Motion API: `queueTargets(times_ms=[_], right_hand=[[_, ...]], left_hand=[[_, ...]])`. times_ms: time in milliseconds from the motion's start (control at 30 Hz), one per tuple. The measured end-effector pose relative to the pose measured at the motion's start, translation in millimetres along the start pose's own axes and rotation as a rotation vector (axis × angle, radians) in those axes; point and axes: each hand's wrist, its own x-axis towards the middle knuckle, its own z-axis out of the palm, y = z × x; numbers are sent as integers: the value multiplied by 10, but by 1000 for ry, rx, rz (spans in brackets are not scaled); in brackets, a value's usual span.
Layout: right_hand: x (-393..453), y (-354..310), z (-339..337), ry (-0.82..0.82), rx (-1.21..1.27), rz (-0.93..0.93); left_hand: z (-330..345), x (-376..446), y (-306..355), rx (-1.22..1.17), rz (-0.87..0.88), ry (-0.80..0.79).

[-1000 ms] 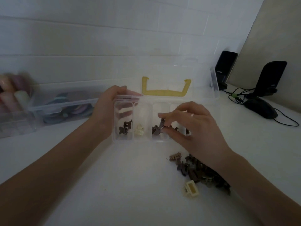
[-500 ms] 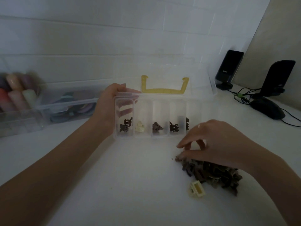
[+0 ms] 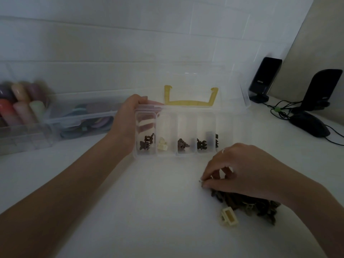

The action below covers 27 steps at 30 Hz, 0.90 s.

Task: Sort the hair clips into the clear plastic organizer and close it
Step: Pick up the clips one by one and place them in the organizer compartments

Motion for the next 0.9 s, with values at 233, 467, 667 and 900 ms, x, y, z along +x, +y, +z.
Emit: queueTargets(times_ms=[233, 467, 667, 900], right_hand=[[45, -27, 62, 513, 179, -103], [312, -67, 229, 667, -257, -48], [191, 4, 145, 589, -4, 6], [146, 85, 205, 331, -155, -44]], left_hand=[[-2, 9, -39, 22, 34, -17], [56, 5, -118, 28, 38, -76], [41, -3, -128, 38, 59, -91], [40, -5, -135, 43, 68, -92]])
